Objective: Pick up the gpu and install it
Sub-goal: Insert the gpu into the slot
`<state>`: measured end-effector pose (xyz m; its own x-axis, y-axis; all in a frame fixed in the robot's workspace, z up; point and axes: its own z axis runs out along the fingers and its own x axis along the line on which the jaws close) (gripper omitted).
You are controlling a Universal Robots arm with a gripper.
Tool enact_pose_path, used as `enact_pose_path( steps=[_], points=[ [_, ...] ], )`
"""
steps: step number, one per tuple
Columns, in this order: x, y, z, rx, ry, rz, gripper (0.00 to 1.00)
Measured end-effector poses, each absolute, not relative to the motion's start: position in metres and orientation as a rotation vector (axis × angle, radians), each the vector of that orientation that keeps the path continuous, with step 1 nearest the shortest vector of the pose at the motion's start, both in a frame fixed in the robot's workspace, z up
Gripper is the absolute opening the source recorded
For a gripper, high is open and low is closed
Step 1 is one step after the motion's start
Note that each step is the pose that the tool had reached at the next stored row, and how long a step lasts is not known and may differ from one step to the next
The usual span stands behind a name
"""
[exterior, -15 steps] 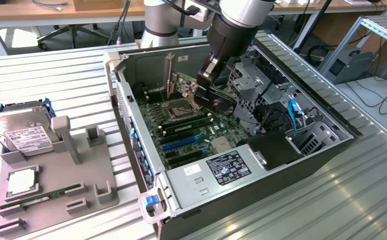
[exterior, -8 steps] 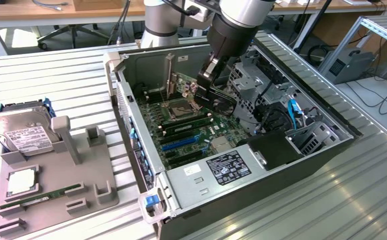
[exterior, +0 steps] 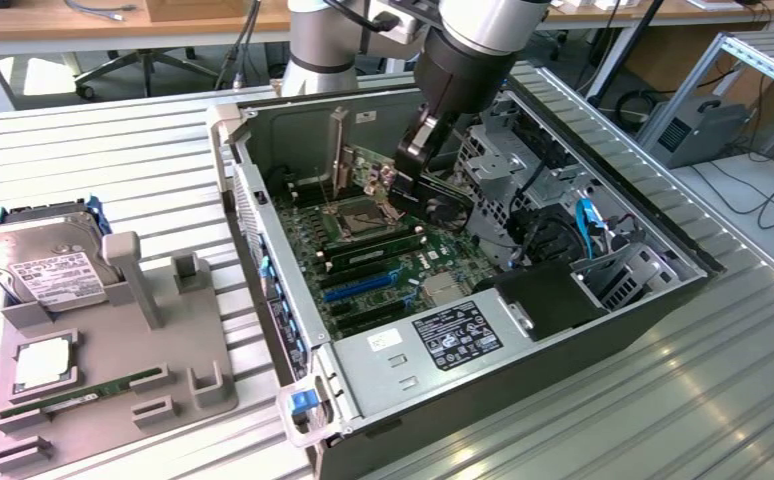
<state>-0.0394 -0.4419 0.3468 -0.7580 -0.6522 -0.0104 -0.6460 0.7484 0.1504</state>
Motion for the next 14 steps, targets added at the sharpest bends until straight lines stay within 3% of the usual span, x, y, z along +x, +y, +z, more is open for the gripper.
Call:
enact_pose_path(
  steps=[14],
  points=[
    [-0.0394,-0.4419,0.3468,1.105,-2.885,-0.224,0.27]
  ],
)
